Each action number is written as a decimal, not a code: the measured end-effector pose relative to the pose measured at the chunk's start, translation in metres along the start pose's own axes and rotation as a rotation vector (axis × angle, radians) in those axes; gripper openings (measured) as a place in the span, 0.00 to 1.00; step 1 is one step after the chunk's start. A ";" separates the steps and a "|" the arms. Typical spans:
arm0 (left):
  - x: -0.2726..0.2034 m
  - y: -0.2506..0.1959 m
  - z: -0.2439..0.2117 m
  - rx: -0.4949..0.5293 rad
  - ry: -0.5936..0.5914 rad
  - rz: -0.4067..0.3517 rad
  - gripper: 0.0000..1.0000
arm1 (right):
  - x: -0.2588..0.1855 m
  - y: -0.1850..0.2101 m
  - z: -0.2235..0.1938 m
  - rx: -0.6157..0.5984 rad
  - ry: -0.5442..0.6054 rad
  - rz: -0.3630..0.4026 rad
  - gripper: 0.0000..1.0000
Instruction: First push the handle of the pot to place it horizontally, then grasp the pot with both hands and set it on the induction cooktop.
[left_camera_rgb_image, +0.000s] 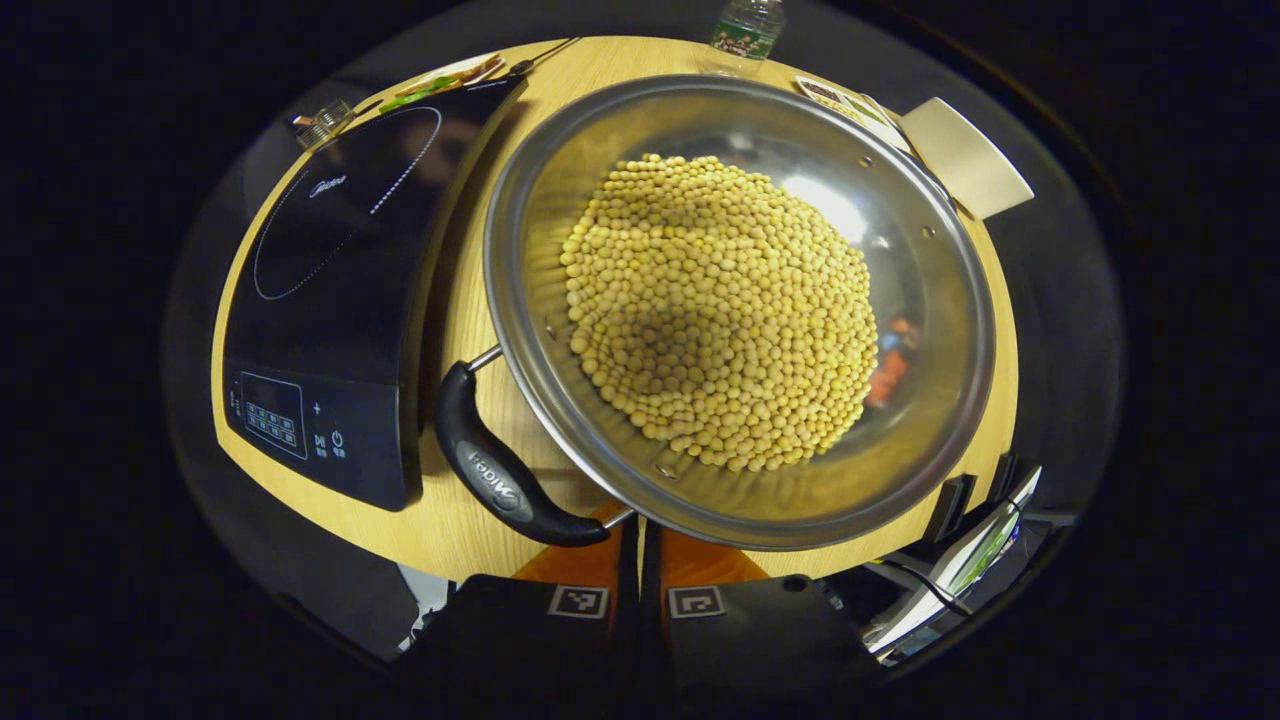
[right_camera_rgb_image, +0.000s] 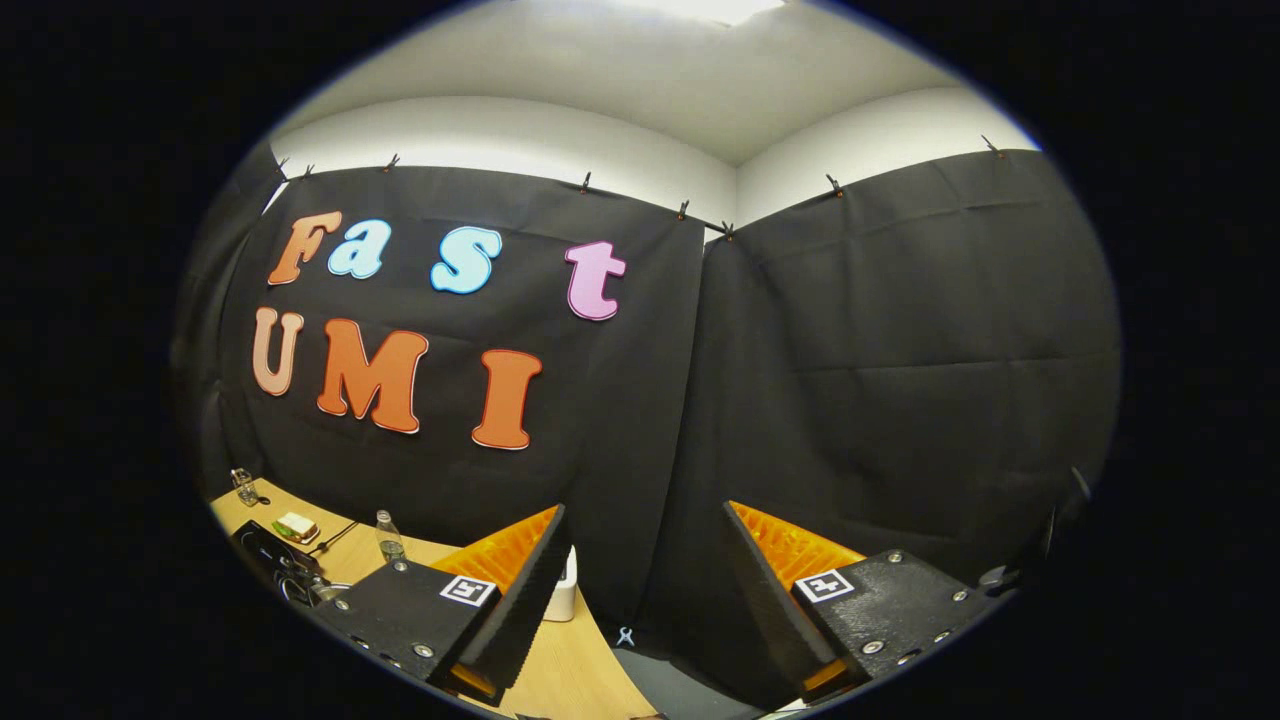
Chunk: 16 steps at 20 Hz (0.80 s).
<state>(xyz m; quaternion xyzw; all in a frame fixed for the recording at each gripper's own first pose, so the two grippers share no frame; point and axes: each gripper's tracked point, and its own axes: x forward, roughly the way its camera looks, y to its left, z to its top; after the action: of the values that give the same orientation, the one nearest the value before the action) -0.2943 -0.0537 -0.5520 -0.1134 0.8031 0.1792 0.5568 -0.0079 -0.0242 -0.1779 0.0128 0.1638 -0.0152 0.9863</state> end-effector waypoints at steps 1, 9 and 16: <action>0.000 0.004 0.001 -0.001 -0.006 0.010 0.08 | -0.001 0.000 -0.002 -0.001 0.007 -0.004 0.93; -0.012 0.032 0.031 0.040 -0.112 0.058 0.08 | -0.002 0.011 -0.007 0.002 0.037 -0.016 0.93; -0.034 0.051 0.071 0.104 -0.216 0.049 0.08 | -0.001 0.026 -0.010 -0.003 0.061 -0.016 0.93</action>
<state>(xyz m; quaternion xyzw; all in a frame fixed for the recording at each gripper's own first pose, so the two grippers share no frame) -0.2411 0.0212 -0.5346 -0.0449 0.7493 0.1621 0.6405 -0.0111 0.0018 -0.1865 0.0106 0.1938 -0.0223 0.9807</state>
